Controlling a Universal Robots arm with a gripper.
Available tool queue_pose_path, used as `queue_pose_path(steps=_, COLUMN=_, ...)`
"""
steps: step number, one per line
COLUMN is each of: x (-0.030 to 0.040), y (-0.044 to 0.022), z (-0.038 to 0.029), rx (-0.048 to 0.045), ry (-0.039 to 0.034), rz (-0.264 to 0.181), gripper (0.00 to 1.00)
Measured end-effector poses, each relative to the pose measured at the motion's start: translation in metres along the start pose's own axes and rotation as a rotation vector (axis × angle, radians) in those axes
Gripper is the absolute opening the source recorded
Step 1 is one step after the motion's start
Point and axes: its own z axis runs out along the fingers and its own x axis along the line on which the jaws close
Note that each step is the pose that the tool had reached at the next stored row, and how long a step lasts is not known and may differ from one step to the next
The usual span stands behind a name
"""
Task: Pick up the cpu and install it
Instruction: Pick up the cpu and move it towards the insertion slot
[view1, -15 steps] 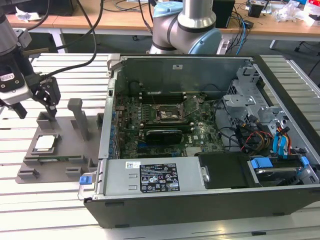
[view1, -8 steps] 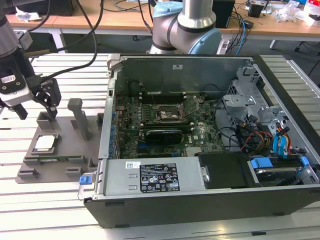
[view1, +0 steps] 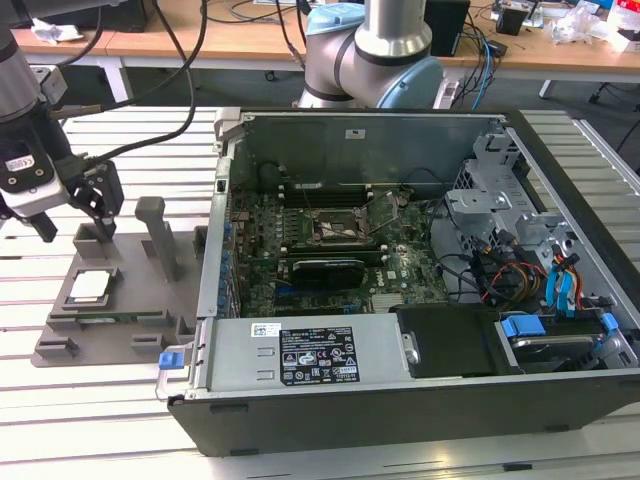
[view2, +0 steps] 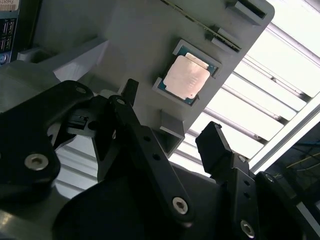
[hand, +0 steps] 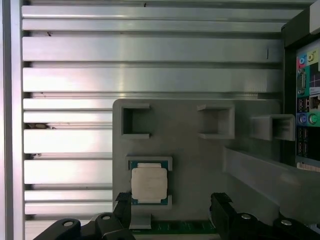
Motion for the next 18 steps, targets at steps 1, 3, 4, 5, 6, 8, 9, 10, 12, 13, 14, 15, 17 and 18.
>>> queue_pose_path(steps=1, x=0.0001, y=0.0000, z=0.0016, rx=0.0000, ry=0.0000, rz=0.000, gripper=0.74)
queue_pose_path(steps=3, x=0.0001, y=0.0000, z=0.0027, rx=0.0000, ry=0.0000, rz=0.000, gripper=0.74)
queue_pose_path(steps=4, x=0.0001, y=0.0000, z=0.0034, rx=0.0000, ry=-0.0001, rz=0.000, gripper=0.74)
queue_pose_path(steps=5, x=0.0001, y=0.0000, z=0.0040, rx=0.0000, ry=0.0000, rz=0.000, gripper=0.74)
queue_pose_path(steps=6, x=0.0001, y=0.0000, z=0.0044, rx=0.0000, ry=0.0000, rz=0.000, gripper=0.74)
queue_pose_path(steps=8, x=0.0002, y=0.0001, z=0.0066, rx=0.0000, ry=0.0000, rz=0.000, gripper=0.74)
queue_pose_path(steps=9, x=0.0002, y=0.0001, z=0.0076, rx=0.0004, ry=0.0000, rz=0.000, gripper=0.74)
queue_pose_path(steps=10, x=0.0002, y=0.0001, z=0.0084, rx=0.0007, ry=-0.0001, rz=0.000, gripper=0.74)
queue_pose_path(steps=12, x=0.0003, y=0.0002, z=0.0098, rx=0.0026, ry=-0.0001, rz=0.000, gripper=0.74)
queue_pose_path(steps=13, x=0.0013, y=0.0002, z=0.0111, rx=0.0058, ry=0.0000, rz=0.000, gripper=0.74)
queue_pose_path(steps=14, x=0.0035, y=0.0002, z=0.0122, rx=0.0070, ry=0.0000, rz=0.000, gripper=0.74)
queue_pose_path(steps=15, x=0.0052, y=0.0002, z=0.0133, rx=0.0082, ry=0.0000, rz=0.000, gripper=0.74)
queue_pose_path(steps=17, x=0.0065, y=-0.0006, z=0.0152, rx=0.0088, ry=0.0000, rz=0.000, gripper=0.74)
queue_pose_path(steps=18, x=0.0066, y=-0.0009, z=0.0160, rx=0.0088, ry=-0.0001, rz=0.000, gripper=0.74)
